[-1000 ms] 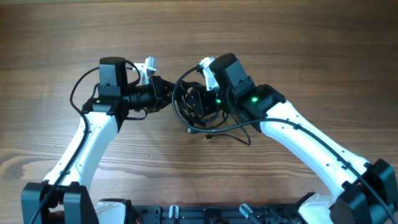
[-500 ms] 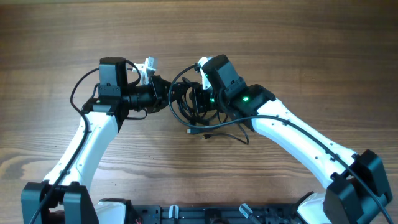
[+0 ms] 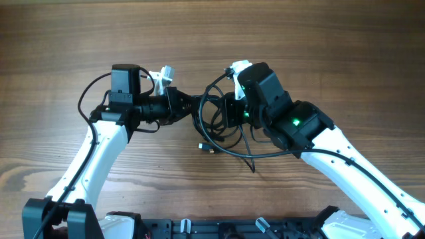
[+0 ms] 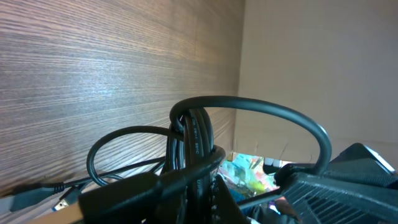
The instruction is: Untangle cables
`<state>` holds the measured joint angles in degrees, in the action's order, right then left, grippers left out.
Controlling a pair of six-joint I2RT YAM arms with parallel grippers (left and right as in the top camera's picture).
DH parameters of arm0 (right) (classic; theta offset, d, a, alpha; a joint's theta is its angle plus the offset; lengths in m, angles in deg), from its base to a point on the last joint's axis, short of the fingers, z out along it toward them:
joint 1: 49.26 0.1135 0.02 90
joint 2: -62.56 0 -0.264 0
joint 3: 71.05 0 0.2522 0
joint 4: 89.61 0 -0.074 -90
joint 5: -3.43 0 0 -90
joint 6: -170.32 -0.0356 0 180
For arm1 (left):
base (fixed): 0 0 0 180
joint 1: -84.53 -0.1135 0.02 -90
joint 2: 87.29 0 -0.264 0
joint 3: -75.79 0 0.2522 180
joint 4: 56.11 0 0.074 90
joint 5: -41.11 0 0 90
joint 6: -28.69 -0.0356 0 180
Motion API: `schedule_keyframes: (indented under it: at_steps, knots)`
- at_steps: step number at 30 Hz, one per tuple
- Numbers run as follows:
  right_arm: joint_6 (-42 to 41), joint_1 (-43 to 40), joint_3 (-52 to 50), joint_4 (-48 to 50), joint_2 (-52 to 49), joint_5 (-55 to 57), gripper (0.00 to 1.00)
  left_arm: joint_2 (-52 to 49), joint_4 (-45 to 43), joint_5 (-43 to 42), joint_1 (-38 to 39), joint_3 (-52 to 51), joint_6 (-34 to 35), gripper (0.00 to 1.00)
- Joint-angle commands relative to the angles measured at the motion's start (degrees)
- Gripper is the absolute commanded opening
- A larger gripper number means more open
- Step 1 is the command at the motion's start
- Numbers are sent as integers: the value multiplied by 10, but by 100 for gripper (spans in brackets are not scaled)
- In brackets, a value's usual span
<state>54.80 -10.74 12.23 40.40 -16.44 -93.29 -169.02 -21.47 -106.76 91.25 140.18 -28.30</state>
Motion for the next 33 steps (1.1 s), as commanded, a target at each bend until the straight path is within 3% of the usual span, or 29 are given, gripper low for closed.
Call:
schedule_keyframes:
  at_steps: [1,8,16,19,24,29,33]
  knots:
    - [0,-6,8,-6,23,31,4,3,2,59,7,6,-16,9]
    - [-19,-45,24,-19,75,95,4,3,22,150,8,6,-28,4]
    - [-80,-151,38,-77,241,119,4,3,34,197,8,6,-28,8]
    - [-80,-163,38,-92,264,122,4,3,34,201,8,6,-28,14]
    - [-59,-163,37,-122,193,54,4,3,34,196,8,6,-28,4]
    - [-4,-162,37,-106,76,-90,4,3,33,201,8,6,-28,4]
    - [41,-162,37,-78,69,-177,4,3,33,203,8,6,-28,4]
